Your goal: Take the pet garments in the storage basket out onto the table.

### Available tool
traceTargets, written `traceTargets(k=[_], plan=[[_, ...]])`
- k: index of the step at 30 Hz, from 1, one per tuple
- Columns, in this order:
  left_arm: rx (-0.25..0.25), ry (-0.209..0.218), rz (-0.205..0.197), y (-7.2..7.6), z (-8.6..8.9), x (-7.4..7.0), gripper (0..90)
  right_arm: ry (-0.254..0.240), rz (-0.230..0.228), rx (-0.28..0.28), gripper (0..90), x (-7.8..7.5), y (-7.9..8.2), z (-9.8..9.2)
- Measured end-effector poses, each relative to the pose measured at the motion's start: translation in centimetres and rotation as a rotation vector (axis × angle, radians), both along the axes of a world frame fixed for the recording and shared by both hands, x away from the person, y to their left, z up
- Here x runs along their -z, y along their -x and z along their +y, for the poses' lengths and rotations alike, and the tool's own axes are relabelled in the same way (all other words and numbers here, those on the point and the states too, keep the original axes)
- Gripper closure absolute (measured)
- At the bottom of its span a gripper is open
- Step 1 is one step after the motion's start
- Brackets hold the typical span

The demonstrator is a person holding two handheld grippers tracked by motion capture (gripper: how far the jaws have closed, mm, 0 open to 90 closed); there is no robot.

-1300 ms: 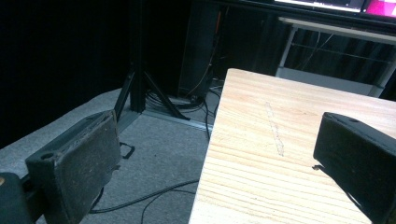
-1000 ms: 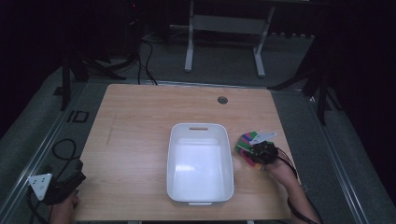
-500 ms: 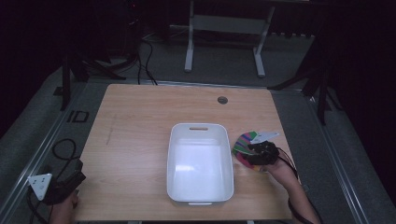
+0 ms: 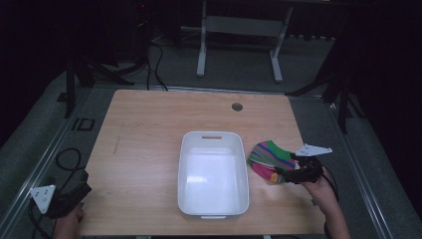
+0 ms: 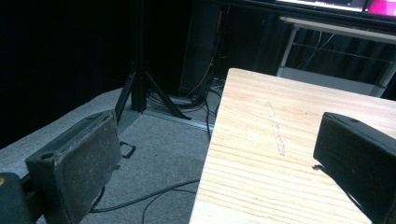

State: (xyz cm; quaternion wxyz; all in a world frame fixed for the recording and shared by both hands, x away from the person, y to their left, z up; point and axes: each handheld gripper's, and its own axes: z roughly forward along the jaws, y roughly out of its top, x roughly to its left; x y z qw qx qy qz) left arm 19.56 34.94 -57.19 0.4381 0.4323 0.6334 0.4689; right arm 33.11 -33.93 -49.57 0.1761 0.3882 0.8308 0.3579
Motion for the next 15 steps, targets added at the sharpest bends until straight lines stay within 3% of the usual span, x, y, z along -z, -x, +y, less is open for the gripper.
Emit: traceTargets(k=[2, 4, 6, 7, 8, 15], plan=[[-0.001, 0.001, 0.0, 0.0, 0.0, 0.0, 1.1, -0.026, 0.007, 0.046, 12.2, 0.4, 0.3, -0.9], [0.0, 0.002, -0.002, 0.0, 0.0, 0.0, 1.2, -0.071, -0.009, 0.111, 14.3, 0.8, 0.6, -2.1], [-0.001, 0.002, -0.002, 0.0, 0.0, 0.0, 1.2, -0.086, -0.039, 0.167, 14.3, 1.2, 1.1, -2.9], [-0.001, 0.002, -0.002, 0.0, 0.0, 0.0, 1.2, -0.086, -0.039, 0.167, 14.3, 1.2, 1.1, -2.9], [0.0, 0.002, -0.002, 0.0, 0.0, 0.0, 1.2, -0.106, -0.059, 0.212, 14.2, 2.0, 1.8, -3.9], [0.0, -0.001, -0.001, 0.0, 0.0, 0.0, 1.2, -0.161, -0.126, 0.271, 13.1, 3.7, 3.6, -5.3]])
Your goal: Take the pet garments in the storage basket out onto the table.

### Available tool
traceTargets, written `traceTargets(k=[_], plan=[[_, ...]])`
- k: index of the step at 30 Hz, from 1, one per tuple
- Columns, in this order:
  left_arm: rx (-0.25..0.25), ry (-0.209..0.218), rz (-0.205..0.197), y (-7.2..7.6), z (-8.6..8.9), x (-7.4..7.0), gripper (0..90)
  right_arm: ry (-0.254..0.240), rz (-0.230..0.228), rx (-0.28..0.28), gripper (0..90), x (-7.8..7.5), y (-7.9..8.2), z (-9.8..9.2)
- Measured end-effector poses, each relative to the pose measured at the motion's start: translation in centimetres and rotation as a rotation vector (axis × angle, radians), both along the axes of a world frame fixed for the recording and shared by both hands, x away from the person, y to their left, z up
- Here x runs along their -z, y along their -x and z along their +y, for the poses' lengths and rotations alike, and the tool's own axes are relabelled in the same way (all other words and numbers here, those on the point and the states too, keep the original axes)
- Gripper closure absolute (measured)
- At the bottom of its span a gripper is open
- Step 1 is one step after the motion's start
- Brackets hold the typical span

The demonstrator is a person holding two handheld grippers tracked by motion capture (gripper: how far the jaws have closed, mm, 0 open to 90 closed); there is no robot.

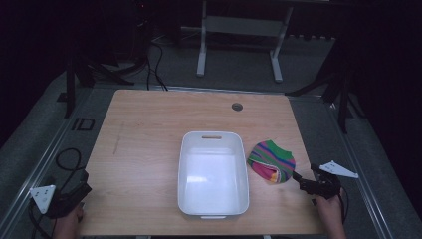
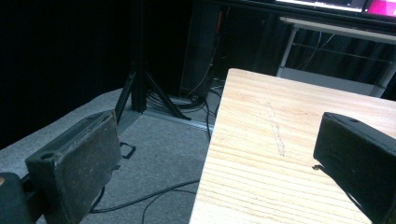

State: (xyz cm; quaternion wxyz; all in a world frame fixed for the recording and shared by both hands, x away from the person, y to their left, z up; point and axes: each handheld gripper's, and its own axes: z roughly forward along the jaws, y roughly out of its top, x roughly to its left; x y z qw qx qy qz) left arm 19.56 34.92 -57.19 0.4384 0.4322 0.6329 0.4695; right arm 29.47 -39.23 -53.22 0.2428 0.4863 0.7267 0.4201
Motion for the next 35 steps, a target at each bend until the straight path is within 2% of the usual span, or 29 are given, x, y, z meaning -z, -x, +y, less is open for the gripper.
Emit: traceTargets(k=[4, 9, 11, 13, 16, 18, 22, 26, 31, 35], plan=[[0.001, 0.0, -0.001, 0.0, 0.0, 0.0, 1.2, 0.013, -0.018, 0.05, 13.1, 0.8, 0.9, -0.2], [0.0, -0.002, -0.001, 0.0, 0.0, 0.0, 1.2, -0.019, -0.095, 0.143, 12.4, 1.5, 2.3, -0.9], [0.0, -0.002, -0.001, 0.0, 0.0, 0.0, 1.2, -0.009, -0.126, 0.179, 12.4, 1.7, 2.8, -1.1], [0.0, -0.002, 0.0, 0.0, 0.0, 0.0, 1.2, -0.02, -0.143, 0.204, 12.3, 1.9, 3.2, -1.4], [0.001, -0.004, 0.0, 0.0, 0.0, 0.0, 1.2, -0.02, -0.149, 0.224, 12.3, 2.0, 3.3, -1.6], [0.001, -0.003, -0.001, 0.0, 0.0, 0.0, 1.2, -0.002, -0.146, 0.255, 12.4, 2.1, 3.5, -1.6], [0.001, -0.001, -0.002, 0.0, 0.0, 0.0, 1.2, -0.002, -0.171, 0.275, 12.4, 2.2, 3.7, -1.6], [0.001, 0.0, -0.003, 0.1, 0.0, 0.0, 1.2, 0.007, -0.171, 0.275, 12.4, 2.4, 3.7, -1.5], [-0.001, -0.001, -0.003, 0.1, 0.0, 0.0, 1.2, 0.044, -0.177, 0.268, 12.9, 2.4, 3.6, -1.1], [-0.004, 0.002, -0.005, 0.1, 0.0, 0.0, 1.2, 0.041, -0.172, 0.266, 13.1, 2.4, 3.6, -1.2]])
